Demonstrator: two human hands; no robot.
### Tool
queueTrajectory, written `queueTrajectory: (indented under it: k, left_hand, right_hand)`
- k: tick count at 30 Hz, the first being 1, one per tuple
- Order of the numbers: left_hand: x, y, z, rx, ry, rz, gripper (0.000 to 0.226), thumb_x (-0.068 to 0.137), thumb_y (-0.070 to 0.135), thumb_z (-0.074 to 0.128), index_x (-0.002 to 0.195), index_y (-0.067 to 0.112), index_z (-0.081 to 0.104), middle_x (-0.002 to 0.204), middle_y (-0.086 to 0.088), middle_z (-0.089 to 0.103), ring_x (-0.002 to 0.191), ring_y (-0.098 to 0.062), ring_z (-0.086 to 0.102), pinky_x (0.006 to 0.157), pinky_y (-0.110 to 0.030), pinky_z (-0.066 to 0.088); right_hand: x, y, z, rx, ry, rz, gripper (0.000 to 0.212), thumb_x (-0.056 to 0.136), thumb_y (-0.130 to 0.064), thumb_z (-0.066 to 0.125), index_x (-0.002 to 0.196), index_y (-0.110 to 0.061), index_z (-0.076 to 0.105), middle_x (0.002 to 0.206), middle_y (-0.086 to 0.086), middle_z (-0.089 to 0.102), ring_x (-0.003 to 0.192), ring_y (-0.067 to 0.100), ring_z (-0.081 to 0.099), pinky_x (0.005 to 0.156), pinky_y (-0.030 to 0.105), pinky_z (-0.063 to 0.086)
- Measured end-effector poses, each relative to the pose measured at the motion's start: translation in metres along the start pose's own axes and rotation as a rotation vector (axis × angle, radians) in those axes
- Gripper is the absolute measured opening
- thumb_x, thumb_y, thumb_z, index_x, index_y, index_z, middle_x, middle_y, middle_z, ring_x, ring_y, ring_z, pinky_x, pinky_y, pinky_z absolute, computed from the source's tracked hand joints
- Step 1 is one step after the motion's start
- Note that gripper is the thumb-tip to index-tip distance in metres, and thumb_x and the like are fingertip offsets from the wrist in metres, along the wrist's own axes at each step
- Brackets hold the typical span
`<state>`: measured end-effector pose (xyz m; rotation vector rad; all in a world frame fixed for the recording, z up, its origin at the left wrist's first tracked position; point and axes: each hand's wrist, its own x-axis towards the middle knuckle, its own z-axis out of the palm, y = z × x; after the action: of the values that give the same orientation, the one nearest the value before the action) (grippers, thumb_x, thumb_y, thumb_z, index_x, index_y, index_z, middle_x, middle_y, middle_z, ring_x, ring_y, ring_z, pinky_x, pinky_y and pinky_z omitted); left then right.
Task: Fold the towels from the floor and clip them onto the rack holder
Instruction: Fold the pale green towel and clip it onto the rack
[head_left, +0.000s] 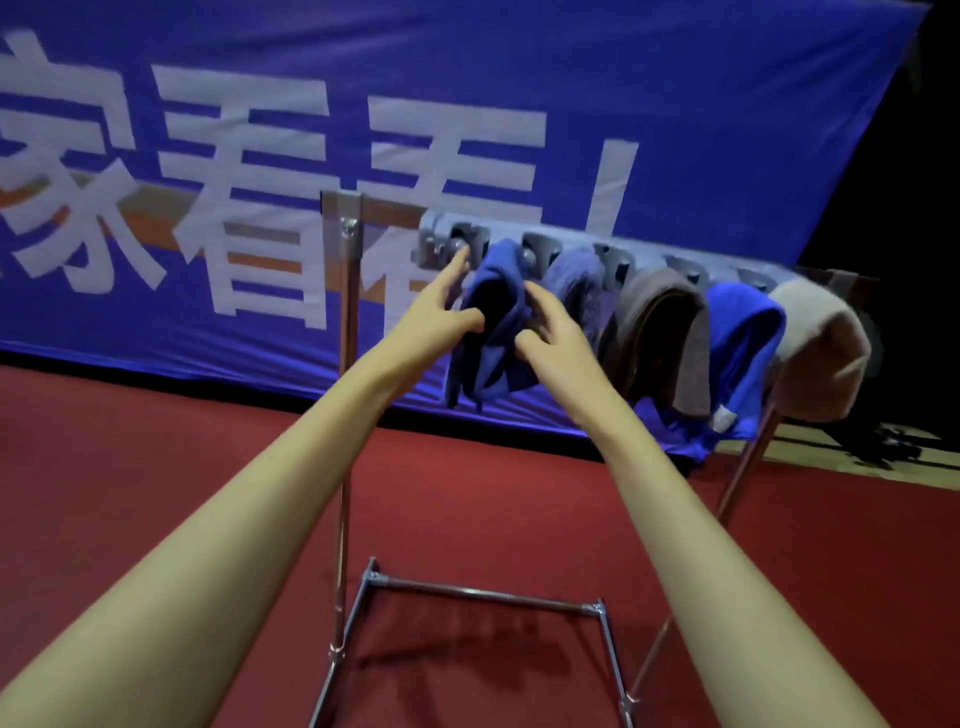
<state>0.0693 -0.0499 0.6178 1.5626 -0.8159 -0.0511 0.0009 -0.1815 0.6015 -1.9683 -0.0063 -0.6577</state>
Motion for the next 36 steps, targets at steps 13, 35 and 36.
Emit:
queueTrajectory:
  k: [13, 35, 36]
  left_hand:
    - [-0.121, -0.174, 0.002, 0.173, 0.137, 0.011, 0.026, 0.086, 0.009, 0.059, 0.112, 0.013, 0.062, 0.101, 0.003, 0.063, 0.091, -0.001, 0.06, 0.084, -0.013, 0.046]
    - [-0.314, -0.529, -0.008, 0.508, -0.495, -0.679, 0.014, 0.086, 0.026, 0.063, 0.099, 0.025, 0.066, 0.083, 0.007, 0.067, 0.08, -0.013, 0.061, 0.085, -0.035, 0.051]
    - [-0.316, -0.533, -0.011, 0.501, -0.482, -0.692, 0.012, 0.085, 0.027, 0.064, 0.097, 0.027, 0.065, 0.083, 0.007, 0.067, 0.08, -0.014, 0.062, 0.085, -0.036, 0.051]
  right_hand:
    - [-0.103, 0.146, 0.102, -0.02, -0.036, 0.046, 0.026, 0.081, -0.011, 0.054, 0.105, -0.02, 0.055, 0.106, 0.001, 0.058, 0.091, 0.008, 0.057, 0.087, 0.038, 0.051]
    - [-0.349, 0.533, 0.329, -0.232, -0.365, 0.979, 0.021, 0.082, 0.006, 0.059, 0.101, 0.001, 0.065, 0.093, 0.011, 0.064, 0.079, 0.018, 0.057, 0.07, 0.015, 0.043]
    - [-0.351, 0.537, 0.332, -0.232, -0.387, 1.045, 0.024, 0.084, 0.006, 0.056, 0.107, 0.003, 0.063, 0.096, 0.013, 0.062, 0.075, 0.016, 0.054, 0.061, 0.007, 0.04]
